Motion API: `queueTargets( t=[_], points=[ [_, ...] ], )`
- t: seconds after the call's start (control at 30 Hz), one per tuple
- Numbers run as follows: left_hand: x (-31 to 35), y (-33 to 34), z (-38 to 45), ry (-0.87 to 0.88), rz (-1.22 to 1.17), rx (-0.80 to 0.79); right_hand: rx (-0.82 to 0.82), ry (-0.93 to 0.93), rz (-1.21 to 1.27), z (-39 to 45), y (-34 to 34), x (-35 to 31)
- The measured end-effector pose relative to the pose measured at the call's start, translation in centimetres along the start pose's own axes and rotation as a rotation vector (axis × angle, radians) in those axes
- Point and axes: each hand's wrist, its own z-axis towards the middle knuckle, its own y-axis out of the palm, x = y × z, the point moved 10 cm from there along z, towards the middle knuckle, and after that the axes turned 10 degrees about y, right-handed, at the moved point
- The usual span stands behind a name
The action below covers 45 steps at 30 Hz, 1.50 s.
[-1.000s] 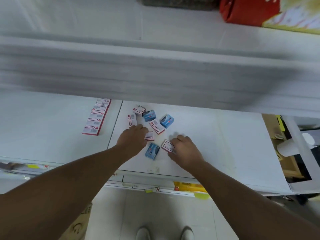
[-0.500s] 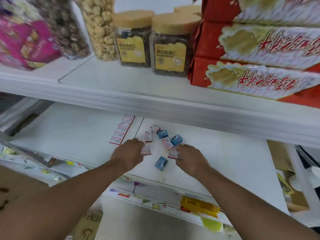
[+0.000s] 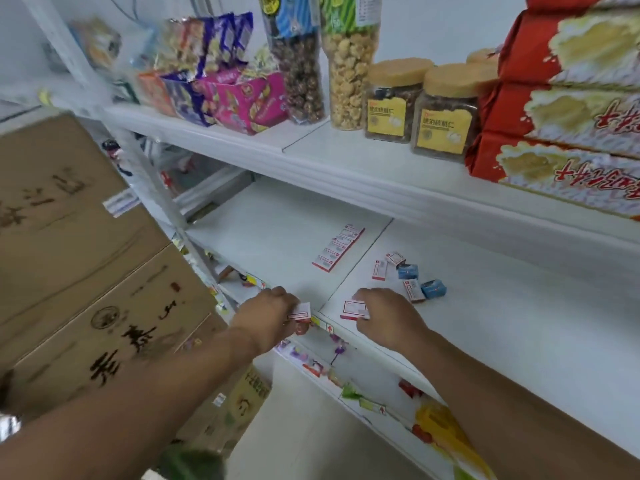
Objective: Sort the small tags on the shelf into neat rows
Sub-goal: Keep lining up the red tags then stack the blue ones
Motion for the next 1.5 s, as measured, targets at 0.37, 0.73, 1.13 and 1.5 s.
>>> queueTargets(
  t=[0.37,0.73,1.13,1.5],
  points=[
    [-6.6,-2.9,-7.3,-0.046,-0.013,0.094,-0.04,-0.067,-0.101,-2.0,2.1,-10.1],
    [-12.6,1.1,-13.6,-0.011,-0.063,0.08,-0.071,0.004,-0.167,-5.8,7.9,-15.8],
    [-14.7,-0.4,-12.6,0.056,-0.068,0.138,-0.05,0.023,-0.179,-4.2,8.0,-18.1],
    [-14.1,-1.7,-7.5,0.042,-0.046,0.072,-0.001,0.009,-0.058,2.1,6.3,-15.4]
  ],
)
